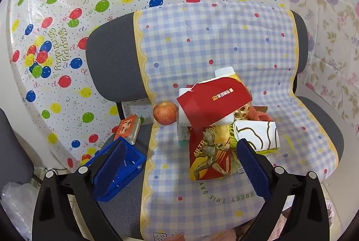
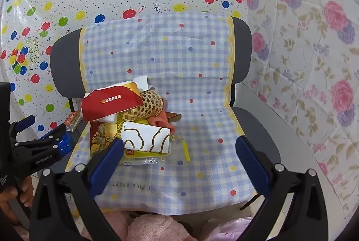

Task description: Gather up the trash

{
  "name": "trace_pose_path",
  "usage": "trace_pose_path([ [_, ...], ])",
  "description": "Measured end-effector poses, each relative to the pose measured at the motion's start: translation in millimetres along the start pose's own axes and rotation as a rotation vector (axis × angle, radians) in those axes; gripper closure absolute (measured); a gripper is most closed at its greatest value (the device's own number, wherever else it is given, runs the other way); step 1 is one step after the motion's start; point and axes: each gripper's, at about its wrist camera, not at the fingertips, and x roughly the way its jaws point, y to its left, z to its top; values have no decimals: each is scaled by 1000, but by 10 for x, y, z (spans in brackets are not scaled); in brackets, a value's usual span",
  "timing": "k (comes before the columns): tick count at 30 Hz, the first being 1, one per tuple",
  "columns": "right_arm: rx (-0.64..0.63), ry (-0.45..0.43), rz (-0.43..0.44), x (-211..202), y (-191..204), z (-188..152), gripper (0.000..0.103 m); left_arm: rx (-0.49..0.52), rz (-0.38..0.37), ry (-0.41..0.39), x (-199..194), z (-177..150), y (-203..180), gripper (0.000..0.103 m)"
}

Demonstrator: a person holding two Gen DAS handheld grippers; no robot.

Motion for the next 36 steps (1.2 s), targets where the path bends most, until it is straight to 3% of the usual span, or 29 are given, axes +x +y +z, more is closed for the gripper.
trace_pose_path([
  [36, 29, 18, -7, 93, -91, -23, 6, 1, 15, -4, 30, 38, 49, 6],
])
